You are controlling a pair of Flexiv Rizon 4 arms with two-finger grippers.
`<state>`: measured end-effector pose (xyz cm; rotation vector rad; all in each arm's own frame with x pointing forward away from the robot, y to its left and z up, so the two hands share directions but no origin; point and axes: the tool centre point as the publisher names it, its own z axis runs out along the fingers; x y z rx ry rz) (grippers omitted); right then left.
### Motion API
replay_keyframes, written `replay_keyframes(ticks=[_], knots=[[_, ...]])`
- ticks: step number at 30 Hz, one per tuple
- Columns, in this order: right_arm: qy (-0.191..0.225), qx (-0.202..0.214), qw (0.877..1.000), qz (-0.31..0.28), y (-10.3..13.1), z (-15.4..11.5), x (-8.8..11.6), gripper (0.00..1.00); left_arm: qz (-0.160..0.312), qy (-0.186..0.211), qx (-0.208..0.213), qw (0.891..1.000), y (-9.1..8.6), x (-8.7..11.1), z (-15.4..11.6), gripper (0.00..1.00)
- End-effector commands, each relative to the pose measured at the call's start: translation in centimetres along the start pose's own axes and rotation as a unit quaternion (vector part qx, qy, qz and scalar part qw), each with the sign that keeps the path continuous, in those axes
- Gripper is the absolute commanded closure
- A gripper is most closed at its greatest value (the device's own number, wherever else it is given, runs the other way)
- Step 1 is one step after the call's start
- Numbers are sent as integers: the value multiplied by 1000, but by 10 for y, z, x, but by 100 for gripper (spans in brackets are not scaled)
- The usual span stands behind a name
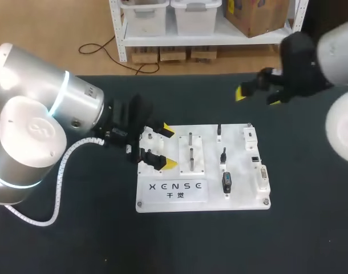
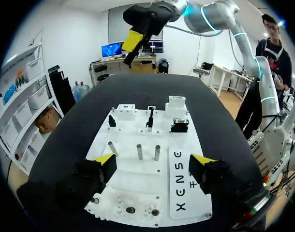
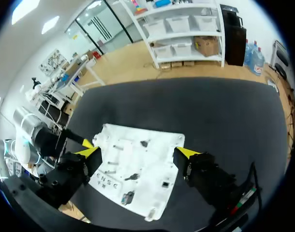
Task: Insert the Ethernet cable into its matching sockets.
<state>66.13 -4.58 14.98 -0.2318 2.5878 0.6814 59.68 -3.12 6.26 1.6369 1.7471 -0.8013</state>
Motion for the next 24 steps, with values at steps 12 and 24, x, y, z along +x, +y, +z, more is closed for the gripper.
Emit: replay_keyframes(ticks=[12, 24], knots=[[75, 232, 969, 40, 39, 18, 40, 0, 0, 2, 1, 1000, 1, 0, 0, 0], [107, 316, 939, 88, 53, 56, 80, 0, 0, 2, 1, 1000, 1, 0, 0, 0]])
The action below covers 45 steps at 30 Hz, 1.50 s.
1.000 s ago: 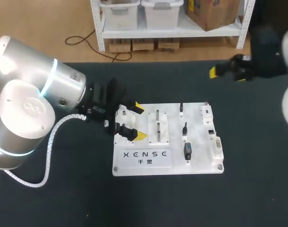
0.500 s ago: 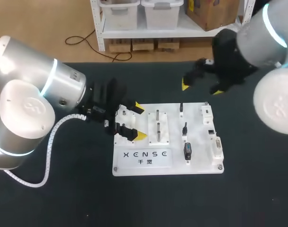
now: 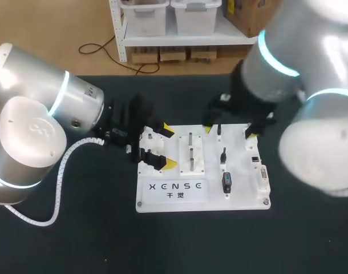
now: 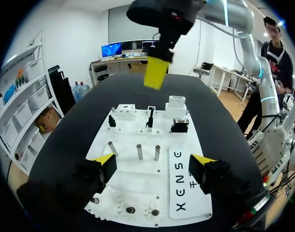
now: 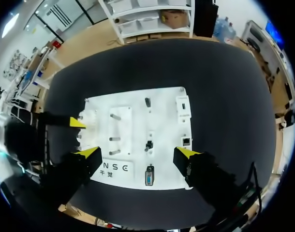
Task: Insert the Ethernet cable into its matching sockets.
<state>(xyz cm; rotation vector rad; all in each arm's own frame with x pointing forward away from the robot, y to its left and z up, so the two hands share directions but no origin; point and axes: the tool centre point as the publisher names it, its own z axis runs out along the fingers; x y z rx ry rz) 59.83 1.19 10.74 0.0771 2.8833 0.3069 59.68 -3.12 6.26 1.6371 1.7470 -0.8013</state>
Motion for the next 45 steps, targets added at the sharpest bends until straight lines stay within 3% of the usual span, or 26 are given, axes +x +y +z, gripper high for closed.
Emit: replay_keyframes(ticks=[1, 6, 17, 30, 45], knots=[[-1, 161, 987, 8, 8, 21, 6, 0, 0, 2, 1, 1000, 1, 0, 0, 0], [5, 187, 982, -3, 2, 31, 9, 0, 0, 2, 1, 1000, 1, 0, 0, 0], [7, 199, 980, -9, -14, 46, 9, 0, 0, 2, 1, 1000, 1, 0, 0, 0], [-11, 165, 986, -7, -24, 64, 8, 0, 0, 2, 1, 1000, 1, 0, 0, 0], [1, 117, 993, -15, -24, 78, 7, 0, 0, 2, 1, 1000, 1, 0, 0, 0]])
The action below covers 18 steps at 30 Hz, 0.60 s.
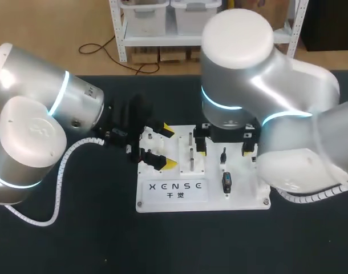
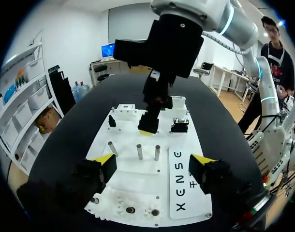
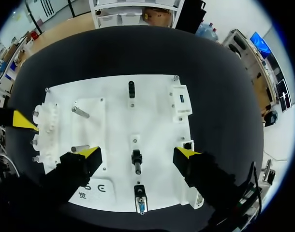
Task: Insert the Ethernet cable into its matching sockets.
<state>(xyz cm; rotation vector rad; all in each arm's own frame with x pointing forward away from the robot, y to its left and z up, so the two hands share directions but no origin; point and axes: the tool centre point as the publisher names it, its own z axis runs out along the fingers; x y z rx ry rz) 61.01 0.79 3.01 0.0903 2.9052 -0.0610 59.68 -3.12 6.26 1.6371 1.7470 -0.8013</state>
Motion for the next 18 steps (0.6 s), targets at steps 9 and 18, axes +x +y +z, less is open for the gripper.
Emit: replay_keyframes(ticks=[9, 18], knots=[[13, -22, 1000, -16, 0, 6, 3, 33, 0, 2, 1, 1000, 1, 0, 0, 0], [19, -28, 999, -26, 2, 7, 4, 100, 0, 2, 1, 1000, 1, 0, 0, 0]])
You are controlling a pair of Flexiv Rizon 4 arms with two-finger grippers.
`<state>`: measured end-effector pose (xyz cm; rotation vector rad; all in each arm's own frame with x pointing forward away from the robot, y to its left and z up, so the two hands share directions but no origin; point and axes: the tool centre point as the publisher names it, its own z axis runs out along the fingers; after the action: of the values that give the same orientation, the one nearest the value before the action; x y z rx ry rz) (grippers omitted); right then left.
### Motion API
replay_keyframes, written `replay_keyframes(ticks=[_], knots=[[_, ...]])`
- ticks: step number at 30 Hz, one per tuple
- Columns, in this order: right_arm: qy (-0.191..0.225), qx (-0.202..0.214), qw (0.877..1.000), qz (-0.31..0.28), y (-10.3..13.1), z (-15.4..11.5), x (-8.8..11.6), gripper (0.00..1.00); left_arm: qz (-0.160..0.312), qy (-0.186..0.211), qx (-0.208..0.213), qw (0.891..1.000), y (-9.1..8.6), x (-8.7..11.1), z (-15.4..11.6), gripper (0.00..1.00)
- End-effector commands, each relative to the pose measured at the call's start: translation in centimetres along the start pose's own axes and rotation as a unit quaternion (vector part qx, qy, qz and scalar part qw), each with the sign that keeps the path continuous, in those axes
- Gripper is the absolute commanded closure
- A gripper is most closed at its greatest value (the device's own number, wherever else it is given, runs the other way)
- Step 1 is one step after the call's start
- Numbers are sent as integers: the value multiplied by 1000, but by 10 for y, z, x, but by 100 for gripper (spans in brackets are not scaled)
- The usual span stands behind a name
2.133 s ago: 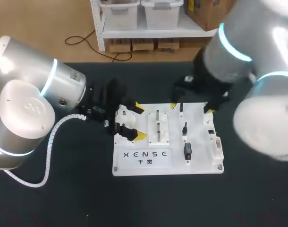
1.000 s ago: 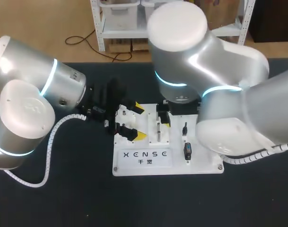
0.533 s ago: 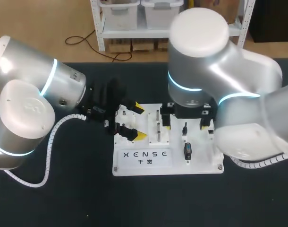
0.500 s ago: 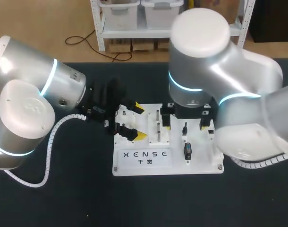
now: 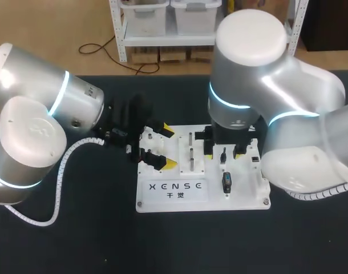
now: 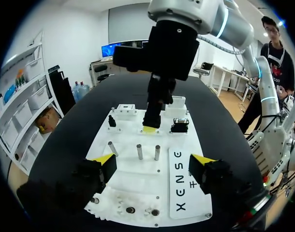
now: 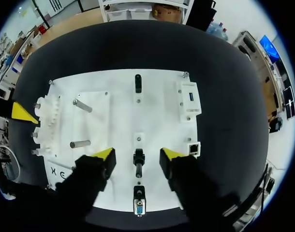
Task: Insert the Ethernet cable into its matching sockets.
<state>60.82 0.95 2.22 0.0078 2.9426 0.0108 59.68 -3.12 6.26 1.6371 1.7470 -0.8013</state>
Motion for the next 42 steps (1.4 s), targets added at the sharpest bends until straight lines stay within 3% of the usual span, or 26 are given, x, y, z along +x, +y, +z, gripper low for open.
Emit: replay_keyframes(ticks=[1, 13, 22, 30, 42], knots=[[2, -1, 1000, -1, 0, 0, 0, 100, 0, 2, 1, 1000, 1, 0, 0, 0], [3, 0, 1000, -3, -1, -4, 0, 100, 0, 2, 1, 1000, 1, 0, 0, 0], [-15, -7, 1000, -2, -4, -32, -12, 100, 0, 2, 1, 1000, 1, 0, 0, 0], [-28, -8, 1000, 1, -25, -58, -20, 100, 0, 2, 1, 1000, 1, 0, 0, 0], [-14, -14, 1000, -16, -59, -54, -14, 100, 0, 2, 1, 1000, 1, 0, 0, 0]])
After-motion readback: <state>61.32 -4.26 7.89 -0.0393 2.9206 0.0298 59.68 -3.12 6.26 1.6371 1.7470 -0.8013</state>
